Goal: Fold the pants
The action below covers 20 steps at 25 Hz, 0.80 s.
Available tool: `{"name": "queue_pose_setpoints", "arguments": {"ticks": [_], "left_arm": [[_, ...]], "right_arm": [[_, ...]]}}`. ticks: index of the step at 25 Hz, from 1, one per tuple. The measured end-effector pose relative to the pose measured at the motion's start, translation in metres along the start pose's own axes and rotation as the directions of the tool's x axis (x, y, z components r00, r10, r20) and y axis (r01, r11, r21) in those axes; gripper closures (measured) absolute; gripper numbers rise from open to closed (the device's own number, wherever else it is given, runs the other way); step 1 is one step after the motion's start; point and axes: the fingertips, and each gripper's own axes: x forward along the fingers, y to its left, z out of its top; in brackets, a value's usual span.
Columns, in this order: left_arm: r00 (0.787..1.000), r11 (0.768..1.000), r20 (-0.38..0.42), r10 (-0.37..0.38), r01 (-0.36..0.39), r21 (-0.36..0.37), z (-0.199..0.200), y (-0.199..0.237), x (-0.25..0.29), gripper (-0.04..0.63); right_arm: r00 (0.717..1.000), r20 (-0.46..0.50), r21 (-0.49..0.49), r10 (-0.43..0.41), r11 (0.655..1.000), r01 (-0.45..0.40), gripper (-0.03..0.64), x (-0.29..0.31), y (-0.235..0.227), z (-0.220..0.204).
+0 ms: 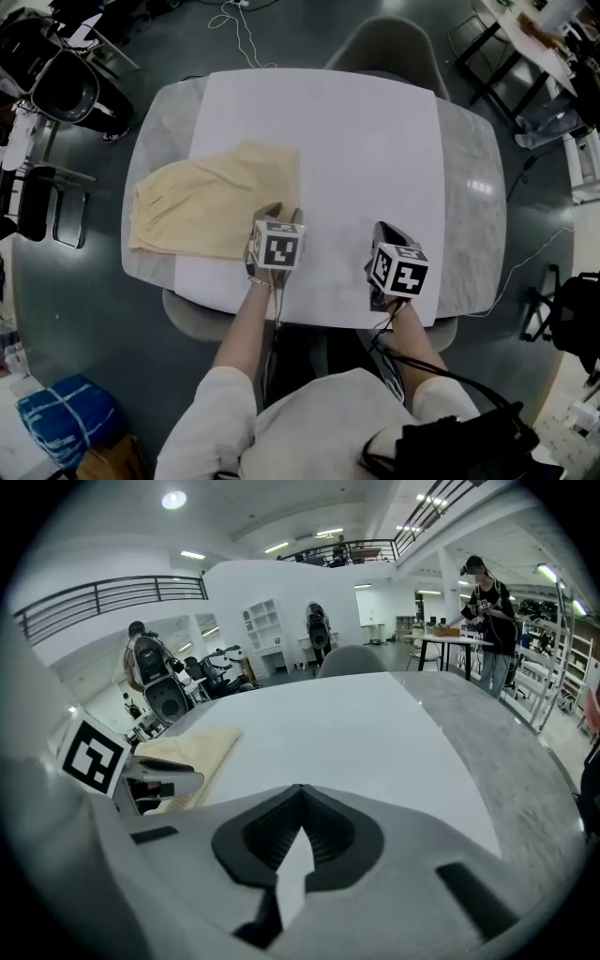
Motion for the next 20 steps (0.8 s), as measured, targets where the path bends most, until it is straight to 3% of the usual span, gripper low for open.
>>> {"name": "queue_pose_setpoints", "arguments": {"ticks": [4, 10, 12, 13, 14, 20], "left_arm": [[0.996, 0.999, -0.07, 0.047, -0.047, 0.007, -0.004, -0.005, 0.021, 0.44], [0.991, 0.997, -0.107, 0.08, -0.079, 0.008, -0.005, -0.004, 0.031, 0.453], [0.989, 0.996, -0.115, 0.092, -0.092, 0.006, -0.006, 0.001, 0.031, 0.476], [0.988, 0.995, -0.117, 0.101, -0.101, 0.008, -0.007, 0.004, 0.03, 0.532], [0.987, 0.994, -0.117, 0.106, -0.105, 0.012, -0.007, 0.006, 0.03, 0.538], [0.997, 0.999, -0.07, 0.046, -0.047, -0.022, -0.005, 0.005, 0.02, 0.563]], "right_arm": [[1.0, -0.022, 0.008, 0.018, 1.0, -0.018, 0.624, 0.011, -0.019, -0.003], [0.999, -0.034, 0.015, 0.035, 0.999, -0.034, 0.624, 0.019, -0.031, -0.002], [0.999, -0.035, 0.009, 0.038, 0.999, -0.038, 0.624, 0.02, -0.029, -0.002], [0.999, -0.035, 0.004, 0.04, 0.999, -0.04, 0.624, 0.02, -0.027, -0.001], [0.998, -0.035, -0.001, 0.043, 0.999, -0.043, 0.624, 0.02, -0.025, 0.0], [0.999, -0.025, -0.022, 0.047, 0.999, -0.048, 0.624, 0.015, -0.014, 0.004]]}}
